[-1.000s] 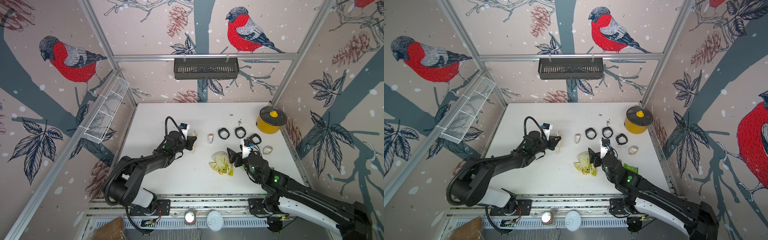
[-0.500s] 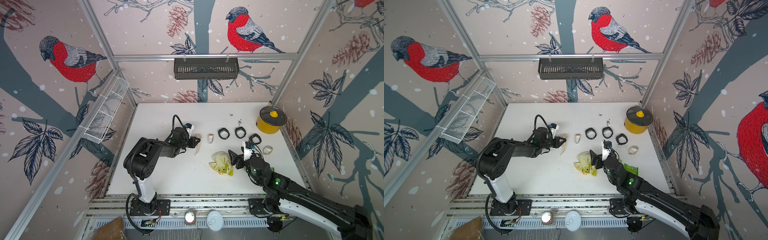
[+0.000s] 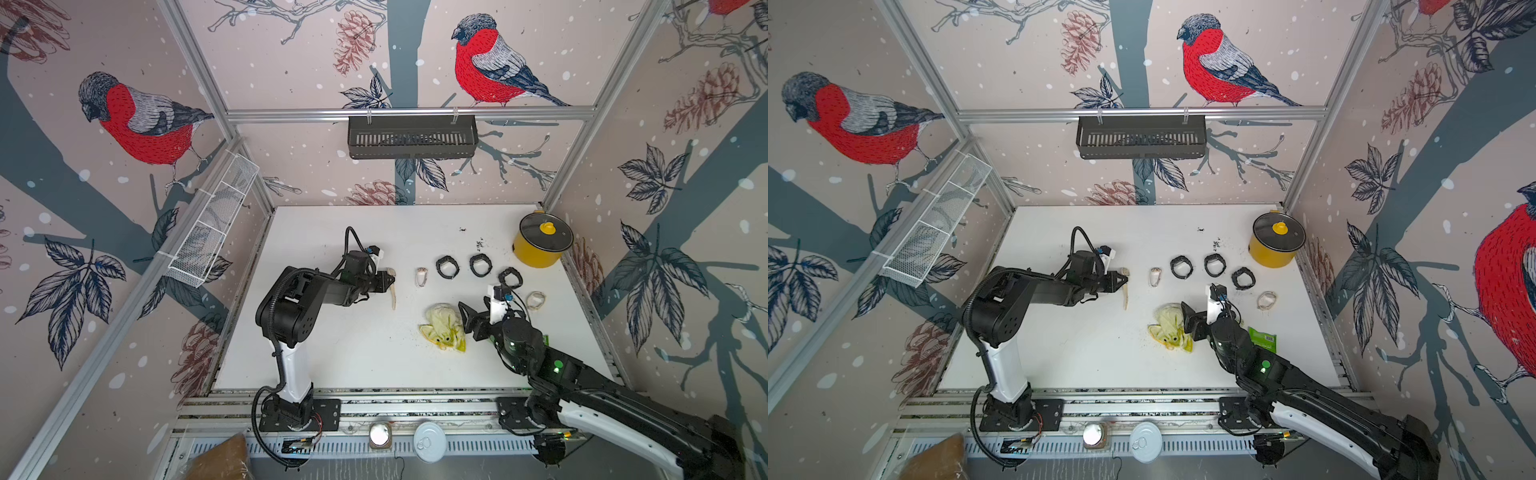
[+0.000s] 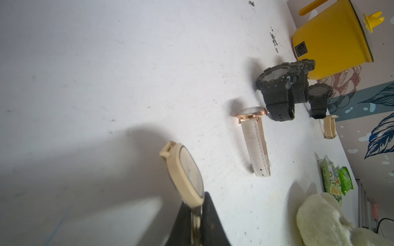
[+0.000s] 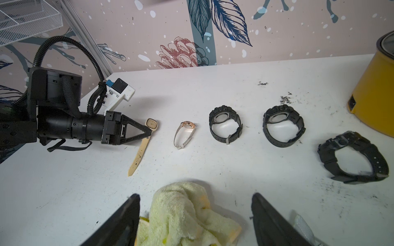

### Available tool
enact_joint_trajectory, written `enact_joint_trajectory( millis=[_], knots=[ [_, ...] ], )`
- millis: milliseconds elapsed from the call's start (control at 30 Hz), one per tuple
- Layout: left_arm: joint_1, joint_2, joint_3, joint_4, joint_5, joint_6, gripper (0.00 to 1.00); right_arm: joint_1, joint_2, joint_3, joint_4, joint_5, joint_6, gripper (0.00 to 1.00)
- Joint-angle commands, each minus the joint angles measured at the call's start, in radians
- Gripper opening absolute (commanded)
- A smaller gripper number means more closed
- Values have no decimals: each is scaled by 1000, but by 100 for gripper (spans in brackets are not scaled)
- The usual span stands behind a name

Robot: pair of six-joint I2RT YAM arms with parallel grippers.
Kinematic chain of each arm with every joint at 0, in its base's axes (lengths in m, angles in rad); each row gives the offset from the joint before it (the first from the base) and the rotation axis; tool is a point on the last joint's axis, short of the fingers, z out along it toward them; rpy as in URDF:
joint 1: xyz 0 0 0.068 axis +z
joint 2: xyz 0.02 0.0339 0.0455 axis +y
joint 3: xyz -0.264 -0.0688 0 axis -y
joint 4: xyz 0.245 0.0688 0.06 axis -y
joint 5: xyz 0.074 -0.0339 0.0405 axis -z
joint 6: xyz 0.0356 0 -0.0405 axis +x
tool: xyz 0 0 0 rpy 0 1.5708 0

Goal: Wipe the watch dial
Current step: Place the watch at the center of the board.

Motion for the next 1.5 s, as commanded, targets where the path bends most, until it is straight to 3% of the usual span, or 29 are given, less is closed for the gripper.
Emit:
enact_joint_trajectory(
  millis=[0, 267, 300, 333, 400, 1033, 1300, 1333, 1467],
  knots=[
    [3, -12, 3, -29, -40, 25, 23, -1, 8, 0, 8, 6, 7, 82],
    [3, -70, 10, -102, -143, 65, 38, -3, 21, -14, 22, 76, 31, 86],
    [3, -78, 11, -114, -160, 69, 38, -5, 19, -15, 25, 81, 30, 99],
    [3, -84, 11, -126, -176, 73, 38, -5, 18, -17, 30, 82, 25, 100],
    [3, -96, 10, -151, -202, 83, 46, -9, 15, -18, 41, 82, 10, 100],
    [6, -150, -100, -182, -266, 28, 47, -68, 11, 16, 14, 94, -36, 100],
    [6, -139, -64, -349, -347, 30, 48, -85, 28, 27, -5, 112, -42, 100],
    [6, -141, -59, -375, -366, 29, 56, -91, 34, 30, -10, 121, -40, 100],
    [6, -159, -51, -455, -414, 38, 57, -115, 59, 32, 0, 124, -37, 100]
  ],
)
